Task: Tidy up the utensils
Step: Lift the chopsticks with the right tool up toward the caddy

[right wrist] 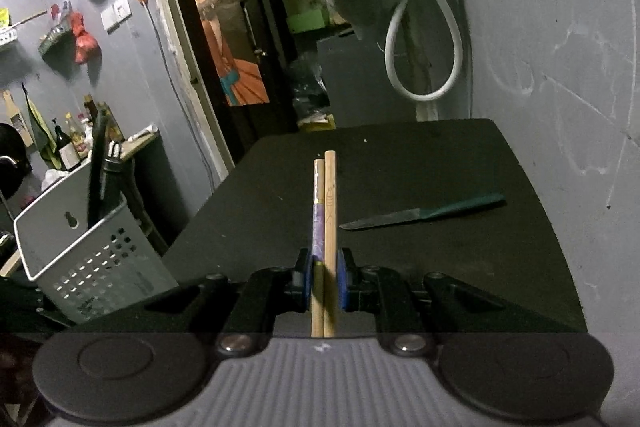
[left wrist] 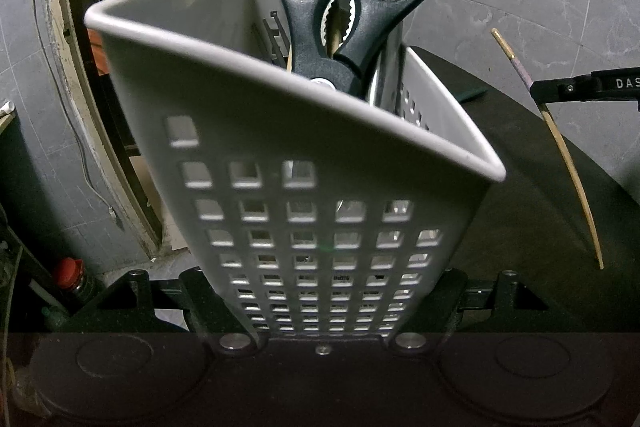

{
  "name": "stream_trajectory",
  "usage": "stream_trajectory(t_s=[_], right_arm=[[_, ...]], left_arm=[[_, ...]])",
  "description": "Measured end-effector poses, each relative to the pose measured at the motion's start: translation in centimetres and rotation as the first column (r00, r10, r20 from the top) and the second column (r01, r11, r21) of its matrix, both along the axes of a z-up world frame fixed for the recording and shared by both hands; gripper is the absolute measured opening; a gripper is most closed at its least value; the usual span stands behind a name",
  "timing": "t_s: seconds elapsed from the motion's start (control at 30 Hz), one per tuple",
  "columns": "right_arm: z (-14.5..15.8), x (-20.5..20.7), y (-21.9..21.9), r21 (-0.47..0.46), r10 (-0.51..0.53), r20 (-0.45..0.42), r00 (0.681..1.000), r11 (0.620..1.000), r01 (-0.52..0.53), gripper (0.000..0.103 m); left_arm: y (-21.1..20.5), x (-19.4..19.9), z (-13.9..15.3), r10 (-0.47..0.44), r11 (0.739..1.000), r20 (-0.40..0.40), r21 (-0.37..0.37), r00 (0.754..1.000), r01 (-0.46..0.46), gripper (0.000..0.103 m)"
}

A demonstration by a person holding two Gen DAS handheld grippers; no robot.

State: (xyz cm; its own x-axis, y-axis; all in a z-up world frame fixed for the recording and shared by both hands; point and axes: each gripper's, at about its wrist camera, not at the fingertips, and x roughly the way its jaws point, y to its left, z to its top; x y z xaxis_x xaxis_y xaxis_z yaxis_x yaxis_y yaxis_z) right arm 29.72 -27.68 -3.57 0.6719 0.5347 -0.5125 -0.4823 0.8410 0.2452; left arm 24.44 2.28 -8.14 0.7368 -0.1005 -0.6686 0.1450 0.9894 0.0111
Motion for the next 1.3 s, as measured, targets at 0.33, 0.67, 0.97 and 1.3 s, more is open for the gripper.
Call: stream_trajectory(t_s=[0.33, 0.67, 0.97, 1.3], right_arm=[[0.4, -0.5, -0.3, 0.033, 0.006, 0.045, 0.999, 0.999, -0.007, 0.015], [0.9, -1.2, -0.1, 0.049, 0.014, 0.077, 0.997, 0.999, -0.018, 0.015], [1.4, -1.9, -0.3, 0.063, 0.013, 0.116, 0.993, 0.998, -0.021, 0.015], [2.6, -2.9, 0.1, 0.076, 0.016, 0.177, 0.984, 0.997, -0.03, 0.015]], left_arm=[[0.0, 0.0, 0.0, 0.0, 1.0, 0.0, 0.0, 1.0, 0.0, 0.077], [0.1, 0.0, 0.0, 0.0, 1.0, 0.0, -0.001, 1.0, 0.0, 0.077], [0.0, 0.0, 0.0, -0.001, 1.0, 0.0, 0.0, 1.0, 0.001, 0.077], [0.1, 0.1, 0.1, -0.005, 1.0, 0.003, 0.004, 1.0, 0.005, 0.076]])
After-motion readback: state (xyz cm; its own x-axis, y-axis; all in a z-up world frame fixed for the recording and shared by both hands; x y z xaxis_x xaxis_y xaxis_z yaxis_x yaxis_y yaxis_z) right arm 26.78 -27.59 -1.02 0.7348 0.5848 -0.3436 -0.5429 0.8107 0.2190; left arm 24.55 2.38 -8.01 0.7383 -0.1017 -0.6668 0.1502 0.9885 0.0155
